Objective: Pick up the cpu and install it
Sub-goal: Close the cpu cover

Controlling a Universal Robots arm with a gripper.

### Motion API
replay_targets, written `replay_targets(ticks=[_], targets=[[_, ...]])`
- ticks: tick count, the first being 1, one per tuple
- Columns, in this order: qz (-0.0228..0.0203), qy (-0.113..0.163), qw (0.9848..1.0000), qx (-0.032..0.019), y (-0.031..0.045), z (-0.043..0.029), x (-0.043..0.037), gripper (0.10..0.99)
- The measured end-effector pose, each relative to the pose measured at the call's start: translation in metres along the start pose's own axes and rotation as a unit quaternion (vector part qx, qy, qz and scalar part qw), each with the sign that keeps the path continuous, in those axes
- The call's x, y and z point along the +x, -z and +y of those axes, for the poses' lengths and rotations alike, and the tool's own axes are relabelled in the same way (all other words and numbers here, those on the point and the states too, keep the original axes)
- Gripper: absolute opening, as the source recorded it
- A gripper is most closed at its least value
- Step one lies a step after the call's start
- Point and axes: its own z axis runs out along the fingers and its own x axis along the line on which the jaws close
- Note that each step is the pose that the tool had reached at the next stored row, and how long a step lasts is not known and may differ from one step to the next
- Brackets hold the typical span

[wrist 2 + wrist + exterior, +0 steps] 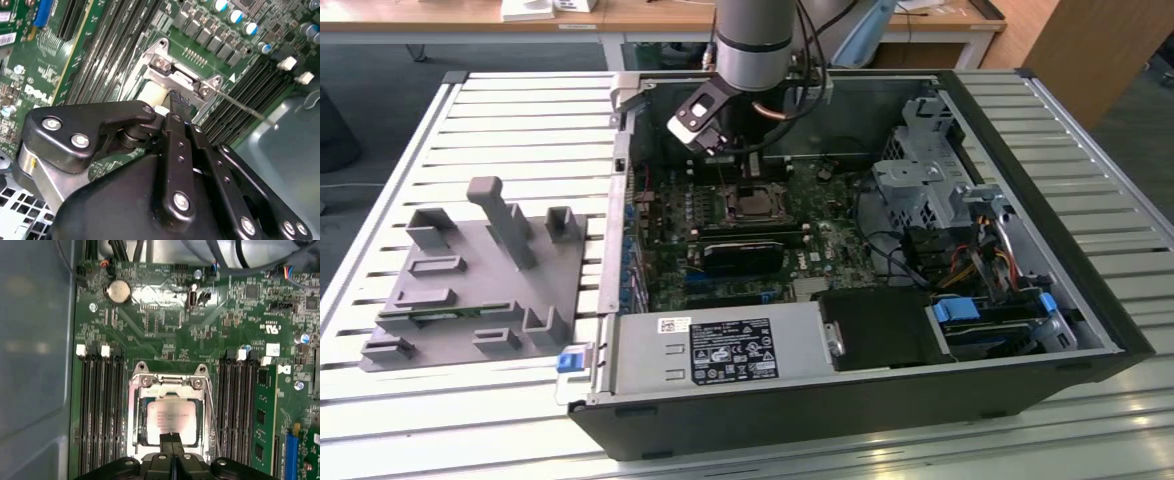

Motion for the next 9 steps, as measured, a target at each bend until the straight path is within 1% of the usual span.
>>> replay_targets(ticks=[4,9], targets=[[0.0000,0.000,1.0000,0.0000,-0.0044,-0.0023,0.0001,0.106],[0.0003,0.000,1.0000,-0.0001,-0.0102,-0.0025,0.0003,0.106]])
